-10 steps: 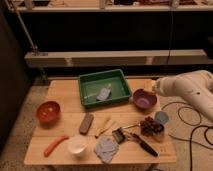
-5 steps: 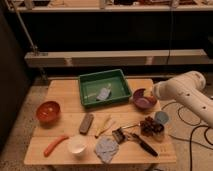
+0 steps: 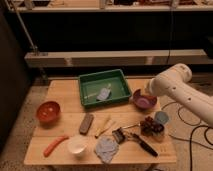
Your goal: Place apple in purple bowl
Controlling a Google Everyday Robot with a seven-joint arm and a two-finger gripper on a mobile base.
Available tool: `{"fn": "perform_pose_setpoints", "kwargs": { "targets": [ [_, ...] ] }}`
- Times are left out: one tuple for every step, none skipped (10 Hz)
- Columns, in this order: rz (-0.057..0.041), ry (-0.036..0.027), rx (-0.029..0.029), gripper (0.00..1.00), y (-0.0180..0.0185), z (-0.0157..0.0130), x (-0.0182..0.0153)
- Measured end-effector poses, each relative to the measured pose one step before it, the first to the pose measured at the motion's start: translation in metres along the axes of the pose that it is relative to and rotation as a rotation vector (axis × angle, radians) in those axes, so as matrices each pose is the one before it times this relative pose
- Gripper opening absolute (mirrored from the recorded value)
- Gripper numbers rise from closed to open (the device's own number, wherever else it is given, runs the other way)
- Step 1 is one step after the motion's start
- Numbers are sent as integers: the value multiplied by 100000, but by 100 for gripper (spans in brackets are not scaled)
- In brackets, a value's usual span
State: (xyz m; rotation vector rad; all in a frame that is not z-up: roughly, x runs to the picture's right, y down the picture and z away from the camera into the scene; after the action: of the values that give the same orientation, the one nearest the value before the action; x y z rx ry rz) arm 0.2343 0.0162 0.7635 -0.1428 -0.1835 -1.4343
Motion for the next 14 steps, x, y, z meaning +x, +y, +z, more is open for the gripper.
{"fn": "perform_pose_setpoints", "kwargs": {
  "targets": [
    [-1257,-2079,-1305,0,-373,1167,-441],
    [-1138,-1813,-929,0,-497,1187,-413],
    [-974,-1354,-863,0,-405,1092,-355],
    [-969,-1758,-1429,0,-179,1699,-473],
    [-98,-869,-558,0,79,1008,-197],
    [845,-181,241,0,117,897,263],
    [1891,609,1001,0,489,681,984],
    [1455,791,210,0,604,405,1105],
    [1009,1032,200,0,423,468,1525],
    [556,509,100,0,219,231,883],
    [1531,7,-480,0,950,345,712],
    [1760,-493,-123,0,834,417,85],
    [917,-528,11,0,374,358,-164],
    [1044,-738,648,0,173,413,-259]
  ]
}}
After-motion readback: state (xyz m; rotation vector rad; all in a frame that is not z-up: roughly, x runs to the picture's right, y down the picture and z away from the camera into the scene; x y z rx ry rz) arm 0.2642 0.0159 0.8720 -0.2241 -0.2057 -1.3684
